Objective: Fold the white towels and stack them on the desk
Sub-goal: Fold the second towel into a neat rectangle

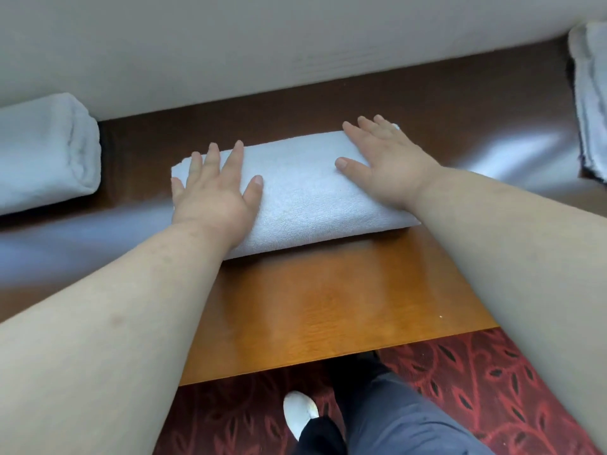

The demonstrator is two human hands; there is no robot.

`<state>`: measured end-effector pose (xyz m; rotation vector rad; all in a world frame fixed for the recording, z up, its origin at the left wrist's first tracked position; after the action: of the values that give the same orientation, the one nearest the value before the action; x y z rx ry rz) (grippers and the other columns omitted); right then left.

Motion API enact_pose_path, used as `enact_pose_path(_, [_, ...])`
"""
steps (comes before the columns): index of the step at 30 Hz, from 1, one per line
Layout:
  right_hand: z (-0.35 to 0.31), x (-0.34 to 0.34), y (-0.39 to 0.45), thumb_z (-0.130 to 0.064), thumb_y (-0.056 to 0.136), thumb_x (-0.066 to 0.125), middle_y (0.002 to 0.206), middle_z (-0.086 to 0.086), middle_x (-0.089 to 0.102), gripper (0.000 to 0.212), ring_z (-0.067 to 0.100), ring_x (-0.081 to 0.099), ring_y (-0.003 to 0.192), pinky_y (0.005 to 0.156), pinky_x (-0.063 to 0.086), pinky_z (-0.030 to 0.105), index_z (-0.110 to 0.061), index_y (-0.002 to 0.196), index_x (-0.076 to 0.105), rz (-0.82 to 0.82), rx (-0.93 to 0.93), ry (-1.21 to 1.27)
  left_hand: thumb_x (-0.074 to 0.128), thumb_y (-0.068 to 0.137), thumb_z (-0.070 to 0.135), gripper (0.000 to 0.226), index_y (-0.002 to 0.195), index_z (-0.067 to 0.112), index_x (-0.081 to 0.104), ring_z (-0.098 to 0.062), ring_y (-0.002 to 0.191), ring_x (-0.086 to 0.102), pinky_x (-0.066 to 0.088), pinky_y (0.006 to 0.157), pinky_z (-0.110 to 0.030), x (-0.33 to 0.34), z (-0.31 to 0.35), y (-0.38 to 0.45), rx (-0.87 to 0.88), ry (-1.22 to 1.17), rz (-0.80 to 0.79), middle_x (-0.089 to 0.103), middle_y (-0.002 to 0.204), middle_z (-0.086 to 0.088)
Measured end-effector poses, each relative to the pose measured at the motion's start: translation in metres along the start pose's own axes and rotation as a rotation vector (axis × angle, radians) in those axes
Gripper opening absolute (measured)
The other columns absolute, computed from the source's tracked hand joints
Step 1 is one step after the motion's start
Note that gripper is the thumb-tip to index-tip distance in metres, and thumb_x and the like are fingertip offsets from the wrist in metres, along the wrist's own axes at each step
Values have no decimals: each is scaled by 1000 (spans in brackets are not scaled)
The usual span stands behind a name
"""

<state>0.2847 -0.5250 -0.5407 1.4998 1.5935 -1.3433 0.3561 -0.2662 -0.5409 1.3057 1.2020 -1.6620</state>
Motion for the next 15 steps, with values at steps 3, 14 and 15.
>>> enact_pose_path(3, [2,-5,-4,-70,93,19,167,-4,6,75,14,-4,153,123,9,49,-34,158,11,52,-39,27,15,93,62,68,155,38,2,-27,150,7,18,118,-53,-1,-24,-6,-76,-102,18,3,165,-1])
enact_pose_path(14, [69,8,-43,-64,84,57,148,-2,43,83,20,48,127,101,33,26,-25,152,30,320,658,812,45,79,78,97,151,18,19,-40,134,38,30,111,-50,21,-82,-27,-777,-615,62,33,152,-13])
enact_pose_path(15, [72,15,-48,-67,78,61,139,-3,51,87,21,54,118,100,39,29,-23,149,36,232,747,879,48,74,83,106,150,13,23,-41,130,43,34,109,-50,25,-86,-33,-845,-648,-28,39,148,-13])
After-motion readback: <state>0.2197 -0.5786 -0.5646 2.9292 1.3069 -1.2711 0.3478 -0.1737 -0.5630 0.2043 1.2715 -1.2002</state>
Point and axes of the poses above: each hand's wrist, its own y-axis towards the middle knuckle, its own x-axis out of the palm, z = x × y, the point moved 8 cm from there along y, towards the middle knuckle
